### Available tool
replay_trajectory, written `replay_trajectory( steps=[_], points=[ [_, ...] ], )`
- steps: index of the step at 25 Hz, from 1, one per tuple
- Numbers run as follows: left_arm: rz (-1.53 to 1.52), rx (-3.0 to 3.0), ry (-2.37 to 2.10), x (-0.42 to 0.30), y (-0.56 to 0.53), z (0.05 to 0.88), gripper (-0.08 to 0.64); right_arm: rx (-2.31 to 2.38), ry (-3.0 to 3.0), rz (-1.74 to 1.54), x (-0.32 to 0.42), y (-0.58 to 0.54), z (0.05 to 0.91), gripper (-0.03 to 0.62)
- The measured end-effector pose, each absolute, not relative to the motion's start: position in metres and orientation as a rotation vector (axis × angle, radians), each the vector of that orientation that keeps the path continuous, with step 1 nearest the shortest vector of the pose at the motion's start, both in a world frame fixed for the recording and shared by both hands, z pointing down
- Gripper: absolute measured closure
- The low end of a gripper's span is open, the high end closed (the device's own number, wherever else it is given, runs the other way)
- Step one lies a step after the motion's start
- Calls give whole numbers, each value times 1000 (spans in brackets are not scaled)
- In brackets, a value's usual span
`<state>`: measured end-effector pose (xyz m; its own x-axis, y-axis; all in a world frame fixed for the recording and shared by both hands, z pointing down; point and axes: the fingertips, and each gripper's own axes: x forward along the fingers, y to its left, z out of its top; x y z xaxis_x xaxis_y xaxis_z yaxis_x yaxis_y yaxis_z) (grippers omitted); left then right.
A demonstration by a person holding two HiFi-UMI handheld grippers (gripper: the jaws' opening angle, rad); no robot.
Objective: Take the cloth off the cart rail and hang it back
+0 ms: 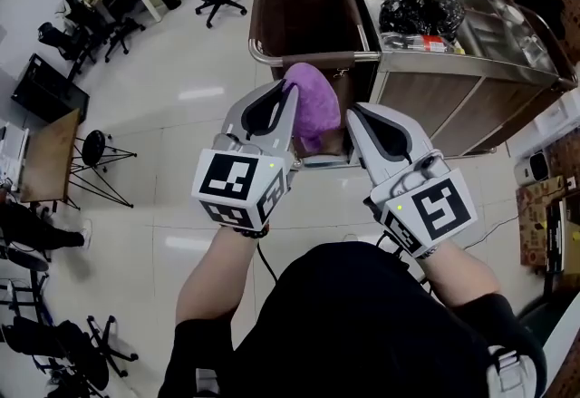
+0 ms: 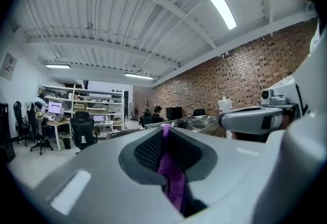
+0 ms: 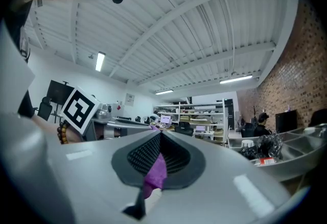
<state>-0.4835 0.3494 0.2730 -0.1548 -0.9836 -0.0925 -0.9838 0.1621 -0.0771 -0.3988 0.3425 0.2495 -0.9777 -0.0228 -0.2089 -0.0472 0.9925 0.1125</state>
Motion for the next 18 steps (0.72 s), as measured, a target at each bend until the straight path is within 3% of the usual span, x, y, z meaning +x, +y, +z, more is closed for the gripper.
replay_trajectory(
  steps=[18],
  points=[
    [-20, -2197, 2134, -445, 304, 285, 526, -357, 2974, 132, -368, 300, 255, 589]
  ],
)
